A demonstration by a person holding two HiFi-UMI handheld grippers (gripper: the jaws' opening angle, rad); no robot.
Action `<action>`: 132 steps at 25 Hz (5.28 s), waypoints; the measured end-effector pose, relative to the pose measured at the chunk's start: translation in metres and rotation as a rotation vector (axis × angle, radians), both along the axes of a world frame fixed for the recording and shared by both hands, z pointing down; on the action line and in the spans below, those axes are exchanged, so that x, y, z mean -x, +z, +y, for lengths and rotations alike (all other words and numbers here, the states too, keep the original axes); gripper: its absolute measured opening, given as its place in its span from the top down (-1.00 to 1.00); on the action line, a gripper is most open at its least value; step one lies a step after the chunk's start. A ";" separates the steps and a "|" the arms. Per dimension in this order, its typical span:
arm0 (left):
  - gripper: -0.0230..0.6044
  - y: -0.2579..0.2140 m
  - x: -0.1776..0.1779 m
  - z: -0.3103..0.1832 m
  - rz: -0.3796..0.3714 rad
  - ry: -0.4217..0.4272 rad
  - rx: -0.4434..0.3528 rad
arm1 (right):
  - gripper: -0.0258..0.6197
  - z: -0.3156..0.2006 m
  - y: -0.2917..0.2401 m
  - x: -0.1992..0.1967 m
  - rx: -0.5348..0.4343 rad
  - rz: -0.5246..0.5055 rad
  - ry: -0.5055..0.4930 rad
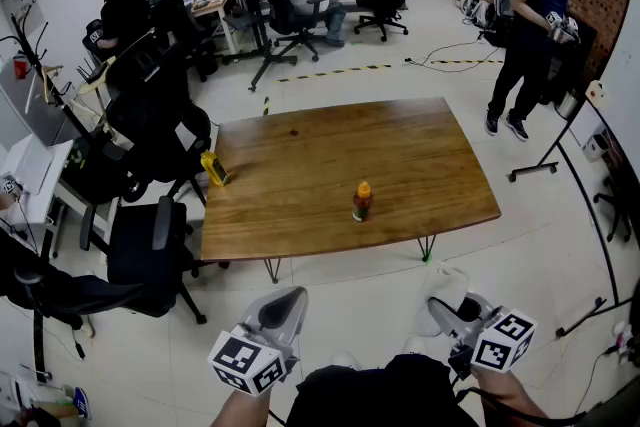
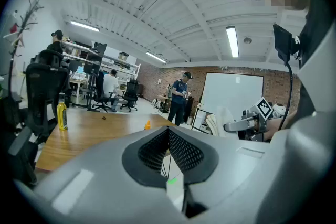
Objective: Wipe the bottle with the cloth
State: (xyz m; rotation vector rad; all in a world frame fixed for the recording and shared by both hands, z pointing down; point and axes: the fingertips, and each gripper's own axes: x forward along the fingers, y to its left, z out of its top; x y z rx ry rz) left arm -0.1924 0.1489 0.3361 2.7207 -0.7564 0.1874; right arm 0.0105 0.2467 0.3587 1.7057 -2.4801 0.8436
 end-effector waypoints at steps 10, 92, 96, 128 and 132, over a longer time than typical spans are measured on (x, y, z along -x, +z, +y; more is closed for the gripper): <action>0.87 0.007 -0.014 -0.011 0.008 0.021 0.012 | 0.68 -0.006 0.003 -0.009 0.011 0.011 0.018; 0.67 0.129 -0.215 -0.211 -0.187 0.600 -0.119 | 0.68 -0.275 0.164 -0.008 -0.028 -0.451 0.190; 0.67 0.126 -0.216 -0.213 -0.211 0.599 -0.141 | 0.68 -0.277 0.180 -0.002 0.005 -0.478 0.187; 0.67 0.133 -0.218 -0.211 -0.178 0.635 -0.165 | 0.68 -0.247 0.208 -0.041 0.270 -0.552 0.353; 0.67 0.132 -0.218 -0.205 -0.164 0.636 -0.170 | 0.68 -0.255 0.144 -0.056 0.093 -0.507 0.122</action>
